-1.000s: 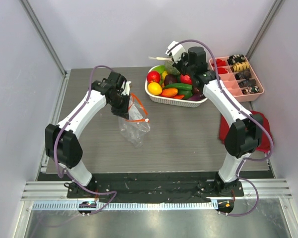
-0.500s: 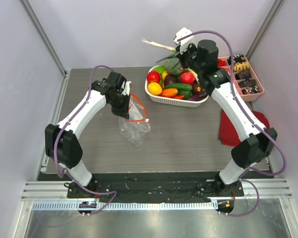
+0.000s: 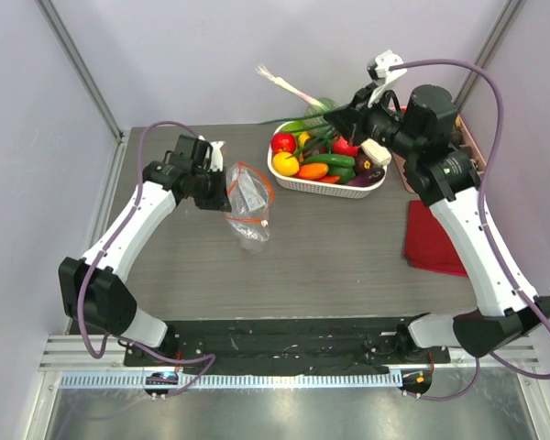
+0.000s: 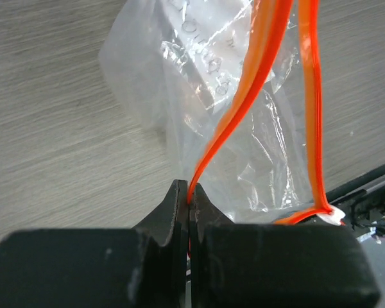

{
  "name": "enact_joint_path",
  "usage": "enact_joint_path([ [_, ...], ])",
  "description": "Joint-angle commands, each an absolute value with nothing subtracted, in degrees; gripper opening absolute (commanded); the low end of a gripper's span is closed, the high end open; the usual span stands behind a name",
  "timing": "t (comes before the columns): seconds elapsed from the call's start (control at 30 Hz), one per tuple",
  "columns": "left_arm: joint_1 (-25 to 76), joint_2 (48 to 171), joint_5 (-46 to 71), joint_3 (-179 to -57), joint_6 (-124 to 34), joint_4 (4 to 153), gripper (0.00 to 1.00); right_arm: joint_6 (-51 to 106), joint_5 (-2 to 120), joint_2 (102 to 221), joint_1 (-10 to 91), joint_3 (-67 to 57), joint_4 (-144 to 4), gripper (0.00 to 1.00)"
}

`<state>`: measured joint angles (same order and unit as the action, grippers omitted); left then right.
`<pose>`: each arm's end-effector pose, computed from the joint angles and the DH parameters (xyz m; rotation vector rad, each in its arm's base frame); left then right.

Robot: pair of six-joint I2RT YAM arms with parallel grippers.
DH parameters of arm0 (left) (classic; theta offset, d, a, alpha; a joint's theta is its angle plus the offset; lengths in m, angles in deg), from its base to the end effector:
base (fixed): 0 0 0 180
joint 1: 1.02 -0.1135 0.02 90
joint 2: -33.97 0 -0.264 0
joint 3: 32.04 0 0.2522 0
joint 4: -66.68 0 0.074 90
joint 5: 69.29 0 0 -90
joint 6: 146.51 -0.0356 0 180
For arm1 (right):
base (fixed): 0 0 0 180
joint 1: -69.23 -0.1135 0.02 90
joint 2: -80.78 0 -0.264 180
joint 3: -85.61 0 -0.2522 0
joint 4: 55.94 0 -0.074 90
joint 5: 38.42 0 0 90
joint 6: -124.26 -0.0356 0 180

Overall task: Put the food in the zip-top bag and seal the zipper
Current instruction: Place the fake vegetable in the zipper food storage bag.

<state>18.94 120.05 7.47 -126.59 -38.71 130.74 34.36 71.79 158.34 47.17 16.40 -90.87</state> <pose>0.2912 -0.1144 0.3244 0.1421 2.5915 -0.5447 0.2562 0.1171 0.5063 -0.5811 1.5220 0.5777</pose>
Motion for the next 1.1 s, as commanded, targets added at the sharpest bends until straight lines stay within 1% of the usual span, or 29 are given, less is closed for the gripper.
enact_joint_path([
  [0.0, 19.0, 115.6, 2.8, -123.2, -36.6, 123.2, 0.00, 15.5, 74.2, 154.4, 47.2, 12.5, -83.7, 0.01],
  [0.1, 18.9, 113.3, 1.8, -119.3, -33.2, 118.0, 0.00, 2.7, 72.2, 153.6, 47.2, 8.8, -76.6, 0.01],
  [0.2, 18.8, 110.2, -0.5, -115.2, -30.1, 111.8, 0.00, -7.8, 71.1, 151.3, 47.2, 0.3, -61.0, 0.01],
  [0.23, 18.8, 109.6, -1.2, -114.6, -28.2, 111.1, 0.00, -10.2, 70.3, 150.9, 47.1, -4.0, -52.1, 0.01],
  [0.27, 18.6, 109.6, -1.9, -114.3, -27.2, 109.9, 0.00, -15.5, 69.9, 150.6, 47.0, -5.8, -48.1, 0.01],
  [0.3, 18.3, 109.6, -3.8, -113.6, -26.1, 109.4, 0.00, -17.5, 69.7, 151.2, 47.0, -7.1, -42.4, 0.01],
  [0.33, 17.8, 110.0, -4.2, -113.4, -23.9, 109.0, 0.00, -19.4, 69.4, 151.7, 46.8, -8.1, -41.1, 0.01],
  [0.43, 16.9, 110.9, -5.5, -112.6, -20.0, 107.9, 0.00, -24.6, 68.1, 154.1, 46.2, -8.3, -39.6, 0.01],
  [0.57, 15.9, 112.9, -6.7, -112.1, -15.5, 106.4, 0.00, -26.7, 66.5, 155.3, 41.5, -9.6, -38.2, 0.01],
  [0.6, 15.8, 113.2, -7.1, -111.9, -14.7, 105.8, 0.00, -26.4, 66.1, 155.5, 38.9, -9.9, -37.5, 0.01],
  [0.73, 14.6, 114.8, -9.6, -111.1, -10.5, 103.2, 0.00, -24.5, 63.3, 158.4, 34.8, -10.1, -35.3, 0.01],
  [0.8, 14.0, 115.4, -10.7, -110.8, -9.1, 102.5, 0.00, -21.2, 61.5, 159.0, 32.2, -12.7, -33.8, 0.01],
  [0.87, 13.5, 115.5, -11.3, -110.7, -8.8, 102.1, 0.00, -18.7, 60.7, 159.9, 31.3, -14.8, -34.3, 0.01],
  [0.93, 12.4, 115.4, -11.4, -110.5, -8.4, 102.1, 0.00, -17.9, 62.6, 159.8, 31.2, -16.6, -35.3, 0.01],
  [1.07, 11.6, 115.2, -12.2, -109.7, -7.5, 101.1, 0.00, -13.4, 61.8, 156.3, 30.3, -20.7, -40.4, 0.01],
])
